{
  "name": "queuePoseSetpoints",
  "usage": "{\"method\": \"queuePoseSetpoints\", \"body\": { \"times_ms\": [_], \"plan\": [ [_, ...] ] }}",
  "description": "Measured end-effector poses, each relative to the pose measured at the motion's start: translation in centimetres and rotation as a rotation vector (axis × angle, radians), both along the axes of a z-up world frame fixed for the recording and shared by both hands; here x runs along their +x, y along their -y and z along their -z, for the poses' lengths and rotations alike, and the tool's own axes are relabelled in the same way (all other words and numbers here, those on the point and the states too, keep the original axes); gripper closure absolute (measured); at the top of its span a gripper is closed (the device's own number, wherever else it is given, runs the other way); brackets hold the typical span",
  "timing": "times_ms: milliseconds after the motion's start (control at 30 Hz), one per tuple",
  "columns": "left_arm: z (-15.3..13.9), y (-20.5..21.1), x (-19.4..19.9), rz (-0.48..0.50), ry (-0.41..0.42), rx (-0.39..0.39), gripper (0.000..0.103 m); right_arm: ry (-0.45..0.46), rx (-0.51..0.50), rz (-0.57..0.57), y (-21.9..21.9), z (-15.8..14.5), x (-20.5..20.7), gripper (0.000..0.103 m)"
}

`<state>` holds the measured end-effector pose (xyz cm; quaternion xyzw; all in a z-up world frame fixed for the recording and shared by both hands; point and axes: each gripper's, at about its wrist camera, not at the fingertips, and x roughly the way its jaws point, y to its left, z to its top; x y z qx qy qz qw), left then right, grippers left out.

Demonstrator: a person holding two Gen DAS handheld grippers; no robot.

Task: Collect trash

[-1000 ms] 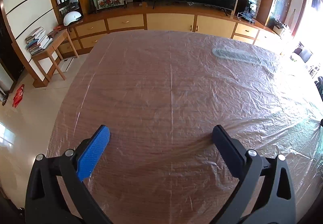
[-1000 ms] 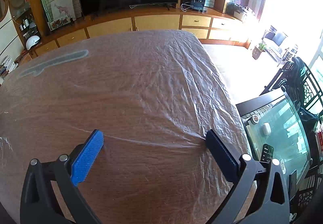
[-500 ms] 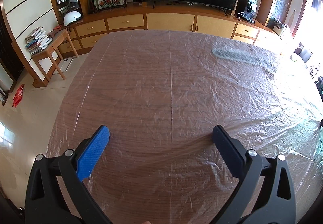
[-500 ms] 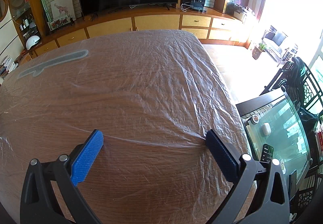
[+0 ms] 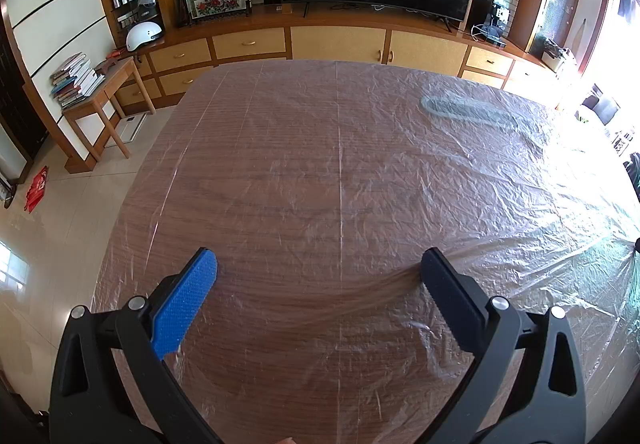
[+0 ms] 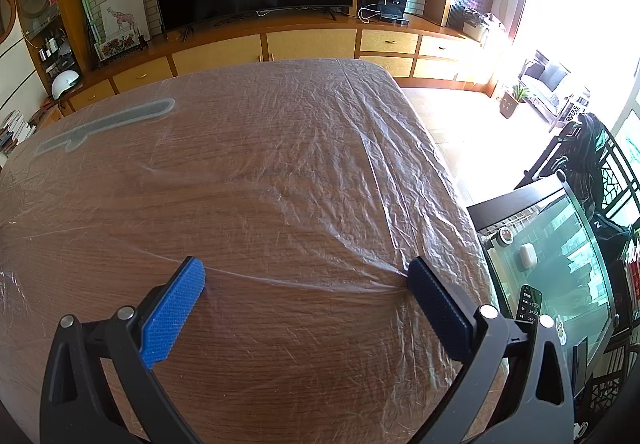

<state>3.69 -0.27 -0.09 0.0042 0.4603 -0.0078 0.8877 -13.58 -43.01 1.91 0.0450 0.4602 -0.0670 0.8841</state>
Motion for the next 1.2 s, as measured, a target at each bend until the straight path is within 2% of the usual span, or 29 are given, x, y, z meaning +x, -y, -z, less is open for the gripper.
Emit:
{"method": "queuePoseSetpoints", "body": {
  "times_ms": [933,1200],
  "plan": [
    [0.1,-0.4,0.3,-0.001,0.0,0.0,0.001,0.0,0.0,0.0,0.0,0.0,0.0,0.004],
    [0.2,-1.7,0.3,-0.005,0.0,-0.001,0.001,0.0,0.0,0.0,-0.1,0.0,0.0,0.004]
  ]
}}
